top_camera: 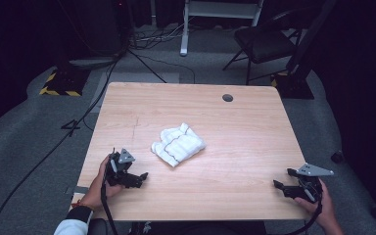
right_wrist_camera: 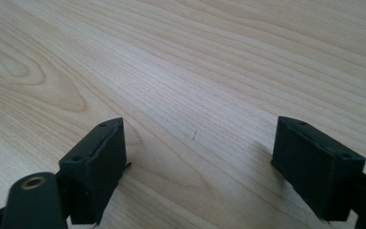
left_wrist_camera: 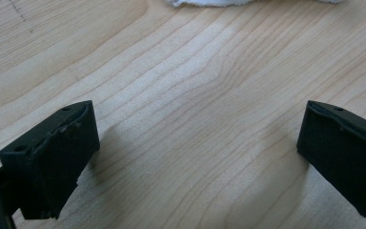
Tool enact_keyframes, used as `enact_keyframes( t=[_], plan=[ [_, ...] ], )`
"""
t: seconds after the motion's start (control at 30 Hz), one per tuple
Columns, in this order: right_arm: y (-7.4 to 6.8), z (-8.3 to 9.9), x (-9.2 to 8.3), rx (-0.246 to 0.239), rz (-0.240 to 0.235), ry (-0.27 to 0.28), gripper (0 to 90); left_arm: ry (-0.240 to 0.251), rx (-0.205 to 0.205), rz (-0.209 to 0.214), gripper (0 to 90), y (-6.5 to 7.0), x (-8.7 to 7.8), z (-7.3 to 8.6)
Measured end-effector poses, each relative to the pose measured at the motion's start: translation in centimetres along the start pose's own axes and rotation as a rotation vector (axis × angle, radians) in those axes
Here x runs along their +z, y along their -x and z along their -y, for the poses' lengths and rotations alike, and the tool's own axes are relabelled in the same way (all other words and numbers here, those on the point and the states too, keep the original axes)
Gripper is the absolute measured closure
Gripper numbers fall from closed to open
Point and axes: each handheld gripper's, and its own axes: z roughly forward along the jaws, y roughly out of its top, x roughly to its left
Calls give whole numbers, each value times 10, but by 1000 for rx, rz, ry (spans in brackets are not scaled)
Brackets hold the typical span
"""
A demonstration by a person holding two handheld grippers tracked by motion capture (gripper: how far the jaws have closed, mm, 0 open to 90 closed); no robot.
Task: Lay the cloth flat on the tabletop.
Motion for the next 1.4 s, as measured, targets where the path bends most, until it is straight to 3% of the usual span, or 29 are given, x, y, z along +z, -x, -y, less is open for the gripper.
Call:
enact_keyframes(
  t=[0.37, 0.5, 0.6, 0.67, 0.8, 0.9, 0.93, 1.0, 1.07, 1.1, 1.17, 1.2, 1.23, 1.27, 1.3, 1.33, 1.4],
  plan=[
    [0, -1, 1, -11, -11, -7, 182, -1, 9, 9, 5, 3, 1, -1],
    [1, -5, 2, -20, -23, -18, 241, -1, 12, 10, 5, 3, 2, -2],
    [2, -13, 7, -27, -18, -22, 269, 1, 17, 15, 5, 3, 2, -2],
    [2, -22, 14, -32, -41, -20, 287, 1, 23, 26, 7, 3, 2, -2],
    [-5, -47, 20, -80, -62, -1, 312, -2, 30, 32, 7, 3, 3, -3],
    [-18, -76, 25, -150, -81, 14, 359, 2, 27, 33, 7, 3, 3, -3],
    [-30, -94, 32, -179, -74, 4, 387, 0, 30, 33, 7, 3, 4, -4],
    [-35, -101, 35, -188, -84, 7, 390, -2, 28, 34, 7, 3, 4, -4],
    [-60, -127, 50, -248, -140, 24, 403, -2, 26, 36, 6, 3, 5, -6],
    [-60, -127, 50, -248, -140, 24, 403, -2, 26, 36, 7, 3, 5, -6],
    [-83, -143, 64, -292, -171, 28, 407, -1, 27, 35, 7, 4, 7, -7],
    [-104, -157, 78, -316, -212, 32, 405, -3, 35, 40, 7, 4, 8, -9],
    [-116, -163, 86, -334, -222, 32, 402, -3, 35, 40, 7, 4, 8, -9],
    [-116, -163, 86, -334, -222, 32, 402, 2, 37, 33, 7, 4, 9, -10],
    [-124, -167, 91, -349, -230, 32, 396, -4, 39, 41, 7, 4, 9, -11],
    [-149, -178, 107, -380, -264, 44, 393, -3, 40, 44, 7, 5, 11, -12],
    [-156, -181, 113, -387, -282, 45, 390, -1, 40, 41, 7, 6, 12, -13]
  ],
)
